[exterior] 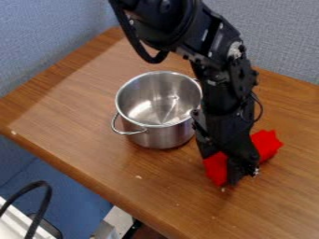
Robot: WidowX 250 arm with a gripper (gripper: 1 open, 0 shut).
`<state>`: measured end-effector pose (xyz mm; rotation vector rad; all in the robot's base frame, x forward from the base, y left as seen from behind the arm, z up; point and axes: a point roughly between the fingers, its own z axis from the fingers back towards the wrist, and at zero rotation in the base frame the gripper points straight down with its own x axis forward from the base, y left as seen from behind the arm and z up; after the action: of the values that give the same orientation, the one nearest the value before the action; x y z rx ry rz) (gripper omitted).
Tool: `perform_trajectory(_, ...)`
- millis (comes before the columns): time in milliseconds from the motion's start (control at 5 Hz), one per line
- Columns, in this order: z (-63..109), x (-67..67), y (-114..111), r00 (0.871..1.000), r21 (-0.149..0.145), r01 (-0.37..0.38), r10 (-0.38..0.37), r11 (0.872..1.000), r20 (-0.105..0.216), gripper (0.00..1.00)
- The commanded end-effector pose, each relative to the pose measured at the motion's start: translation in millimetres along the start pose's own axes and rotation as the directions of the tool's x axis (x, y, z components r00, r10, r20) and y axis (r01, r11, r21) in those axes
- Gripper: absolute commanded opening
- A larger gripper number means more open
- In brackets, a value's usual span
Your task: Move the red object from the metal pot to the table
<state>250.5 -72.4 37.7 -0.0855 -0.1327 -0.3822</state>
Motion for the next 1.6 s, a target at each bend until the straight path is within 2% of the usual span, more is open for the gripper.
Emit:
perform_trajectory(0,12.3,9.0,4,0.999,0.004,-0.007,0.007,1.000,0.050,1.00)
perform_trajectory(600,24.4,6.7,8,0.998,0.005,-0.018,0.018,1.000,0.062,1.00)
perform_trajectory(1000,53.7,8.8,13,0.994,0.039,-0.030,0.026,0.999,0.103,1.00)
perform_trajectory(1400,84.0,16.5,15,0.990,0.039,-0.044,0.039,0.998,0.139,1.00)
